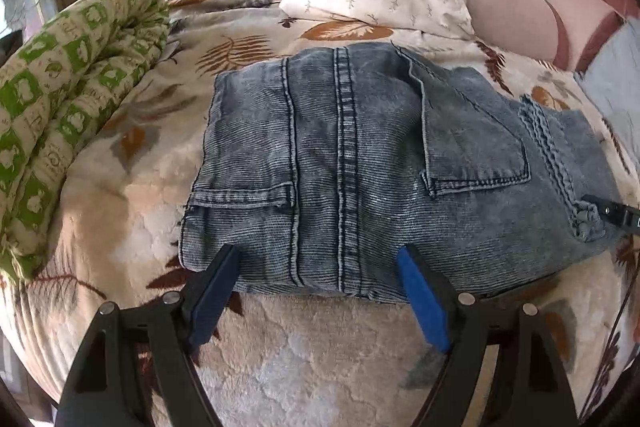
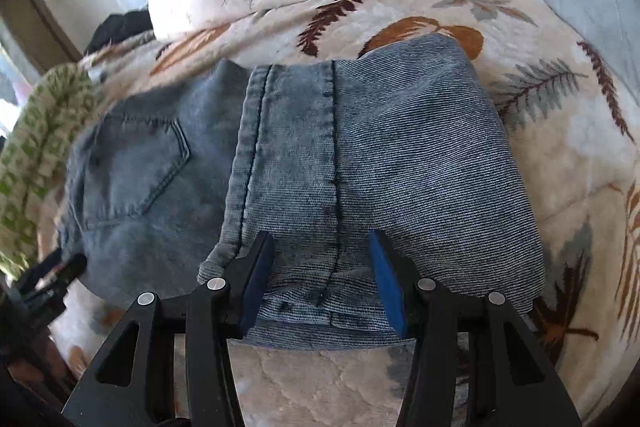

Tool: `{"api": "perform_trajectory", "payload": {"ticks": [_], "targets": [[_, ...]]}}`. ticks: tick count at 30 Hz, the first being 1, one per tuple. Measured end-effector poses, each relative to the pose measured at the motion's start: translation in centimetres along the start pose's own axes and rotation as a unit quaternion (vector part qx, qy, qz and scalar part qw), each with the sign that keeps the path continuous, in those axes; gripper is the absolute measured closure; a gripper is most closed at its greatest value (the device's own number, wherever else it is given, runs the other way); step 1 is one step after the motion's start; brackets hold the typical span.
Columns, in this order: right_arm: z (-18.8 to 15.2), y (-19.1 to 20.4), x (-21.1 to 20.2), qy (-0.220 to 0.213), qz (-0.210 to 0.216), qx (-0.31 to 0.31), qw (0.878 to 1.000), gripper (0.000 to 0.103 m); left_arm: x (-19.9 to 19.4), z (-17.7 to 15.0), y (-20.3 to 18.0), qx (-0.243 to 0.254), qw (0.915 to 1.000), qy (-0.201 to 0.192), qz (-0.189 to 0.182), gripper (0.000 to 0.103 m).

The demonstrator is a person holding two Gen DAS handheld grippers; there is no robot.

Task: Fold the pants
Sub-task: 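Lower the folded edge onto the jeans and open both grippers, then grasp the folded jeans edge with the right gripper while the left gripper grasps beside it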

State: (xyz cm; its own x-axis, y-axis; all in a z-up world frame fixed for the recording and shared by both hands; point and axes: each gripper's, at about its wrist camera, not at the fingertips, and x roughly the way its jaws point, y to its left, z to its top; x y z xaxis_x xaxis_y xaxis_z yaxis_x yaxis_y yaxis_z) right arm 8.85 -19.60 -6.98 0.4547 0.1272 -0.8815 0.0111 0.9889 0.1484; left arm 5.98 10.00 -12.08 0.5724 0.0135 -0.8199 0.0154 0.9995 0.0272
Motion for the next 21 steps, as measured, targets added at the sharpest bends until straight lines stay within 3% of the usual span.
{"api": "perform_trajectory", "payload": {"ticks": [8,11,16,18,21], "targets": [[-0.7,0.7,0.5,-0.005,-0.021,-0.029,0.999,0.054,0.1,-0.7,-0.2,0.005,0.9995,-0.031,-0.004,0.019],[-0.6,0.6,0.6,-0.006,-0.02,-0.031,0.999,0.055,-0.4,-0.9,0.2,-0.015,0.9989,-0.043,-0.007,0.018],[0.6,1.1,0.2,0.019,-0.031,-0.027,0.999,0.054,-3.2,-1.8,2.1,-0.094,0.9927,-0.076,0.002,0.015],[1.6,1.9,-0.6,0.025,-0.035,-0.027,0.999,0.054,-4.5,-2.0,3.6,-0.133,0.986,-0.097,0.024,0.009],[3.7,4.9,-2.6,0.003,-0.024,-0.058,0.998,0.053,-5.0,-2.1,6.3,-0.197,0.9744,-0.098,0.047,0.007]]}}
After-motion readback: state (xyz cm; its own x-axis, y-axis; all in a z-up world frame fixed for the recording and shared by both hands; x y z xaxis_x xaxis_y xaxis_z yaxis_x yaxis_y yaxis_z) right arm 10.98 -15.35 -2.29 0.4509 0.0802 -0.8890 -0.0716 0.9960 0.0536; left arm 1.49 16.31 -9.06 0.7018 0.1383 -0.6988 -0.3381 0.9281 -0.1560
